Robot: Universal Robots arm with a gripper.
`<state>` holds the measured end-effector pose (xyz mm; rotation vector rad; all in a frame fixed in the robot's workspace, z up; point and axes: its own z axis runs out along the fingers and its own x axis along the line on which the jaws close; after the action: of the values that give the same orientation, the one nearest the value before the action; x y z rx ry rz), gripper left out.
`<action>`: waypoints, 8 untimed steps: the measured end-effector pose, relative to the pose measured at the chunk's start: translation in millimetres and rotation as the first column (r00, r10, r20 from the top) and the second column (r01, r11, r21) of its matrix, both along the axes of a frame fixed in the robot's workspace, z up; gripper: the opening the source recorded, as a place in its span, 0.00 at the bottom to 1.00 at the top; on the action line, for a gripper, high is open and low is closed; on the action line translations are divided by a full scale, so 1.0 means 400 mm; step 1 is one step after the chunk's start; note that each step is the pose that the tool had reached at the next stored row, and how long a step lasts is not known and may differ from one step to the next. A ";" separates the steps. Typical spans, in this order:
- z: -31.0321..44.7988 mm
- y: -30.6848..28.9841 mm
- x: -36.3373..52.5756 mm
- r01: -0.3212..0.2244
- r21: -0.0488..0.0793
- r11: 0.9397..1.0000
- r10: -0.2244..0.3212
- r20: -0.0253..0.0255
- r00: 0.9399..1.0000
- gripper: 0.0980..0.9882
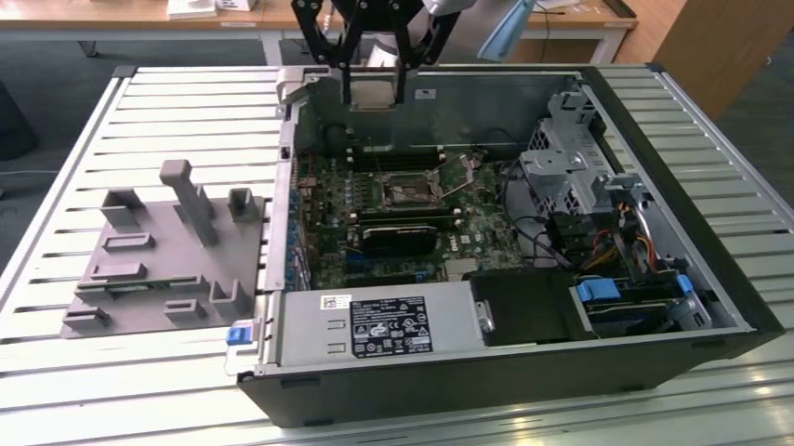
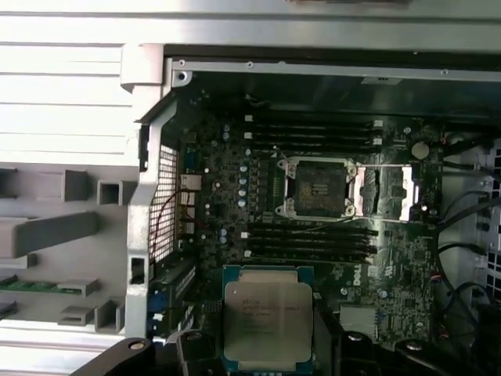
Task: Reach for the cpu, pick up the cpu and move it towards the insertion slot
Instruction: 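Pick up the cpu and move it towards the insertion slot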
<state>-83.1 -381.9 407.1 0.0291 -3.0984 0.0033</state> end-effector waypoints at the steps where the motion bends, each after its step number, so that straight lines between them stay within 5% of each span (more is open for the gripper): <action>1: 0.000 0.004 0.004 0.000 0.000 1.000 0.000 0.000 1.000 0.50; 8: 0.000 0.035 0.031 0.000 0.000 1.000 0.000 0.000 1.000 0.50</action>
<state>-70.9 -367.9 406.9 0.0289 -3.0983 0.0032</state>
